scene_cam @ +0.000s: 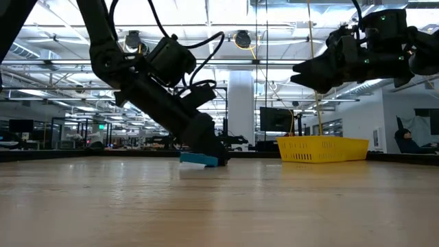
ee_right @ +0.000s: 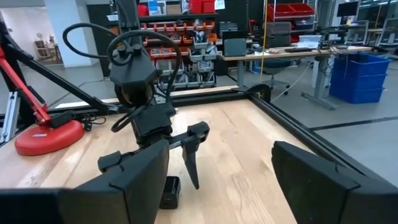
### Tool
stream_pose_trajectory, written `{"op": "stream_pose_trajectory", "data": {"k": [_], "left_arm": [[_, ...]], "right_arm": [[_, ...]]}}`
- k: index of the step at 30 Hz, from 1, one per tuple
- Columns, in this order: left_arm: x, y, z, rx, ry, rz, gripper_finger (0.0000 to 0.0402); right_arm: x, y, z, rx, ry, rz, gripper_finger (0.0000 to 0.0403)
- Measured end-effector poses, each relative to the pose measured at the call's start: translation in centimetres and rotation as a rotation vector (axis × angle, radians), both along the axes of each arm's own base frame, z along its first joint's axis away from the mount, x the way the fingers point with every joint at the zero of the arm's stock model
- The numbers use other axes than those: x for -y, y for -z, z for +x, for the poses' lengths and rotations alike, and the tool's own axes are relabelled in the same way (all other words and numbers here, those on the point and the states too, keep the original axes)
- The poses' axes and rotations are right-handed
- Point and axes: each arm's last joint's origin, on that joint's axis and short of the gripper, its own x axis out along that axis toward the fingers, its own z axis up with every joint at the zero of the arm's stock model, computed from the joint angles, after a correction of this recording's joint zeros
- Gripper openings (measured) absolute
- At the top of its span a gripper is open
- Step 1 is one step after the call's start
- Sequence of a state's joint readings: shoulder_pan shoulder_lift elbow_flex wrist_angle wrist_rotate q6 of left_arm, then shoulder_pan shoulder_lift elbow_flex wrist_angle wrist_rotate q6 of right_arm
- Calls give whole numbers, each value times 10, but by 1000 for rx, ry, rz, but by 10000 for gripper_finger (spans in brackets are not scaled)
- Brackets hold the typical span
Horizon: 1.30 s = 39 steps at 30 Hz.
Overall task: Pick & Place Office items
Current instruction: Put the black charger adapter into the top yellow basket
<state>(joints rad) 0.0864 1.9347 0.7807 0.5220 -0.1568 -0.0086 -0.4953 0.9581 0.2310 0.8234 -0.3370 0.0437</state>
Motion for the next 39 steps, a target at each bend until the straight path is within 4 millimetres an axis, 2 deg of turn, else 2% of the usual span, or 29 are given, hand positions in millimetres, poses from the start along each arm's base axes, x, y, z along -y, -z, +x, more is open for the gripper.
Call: {"op": "stream_pose_trajectory", "data": {"k": [5, 15, 21, 25, 32, 35, 39], "left_arm": [[1, 1, 0, -6, 3, -5, 290], [1, 3, -2, -22, -25, -37, 155], [2, -3, 0, 16, -22, -35, 149], [6, -20, -1, 69, -14, -41, 149], [14, -75, -6, 288, -66, -171, 162], [17, -96, -10, 380, -93, -279, 148], [22, -109, -11, 448, -54, -405, 147]], "right_arm": [[0, 1, 0, -7, 0, 4, 270], [0, 1, 0, -8, 0, 4, 270], [0, 1, 0, -8, -1, 4, 270], [-3, 1, 2, -9, -24, 2, 270], [-21, 4, 11, -34, -105, -79, 270], [-30, 9, 18, -60, -105, -163, 270], [-45, 15, 28, -77, -151, -377, 270]]}}
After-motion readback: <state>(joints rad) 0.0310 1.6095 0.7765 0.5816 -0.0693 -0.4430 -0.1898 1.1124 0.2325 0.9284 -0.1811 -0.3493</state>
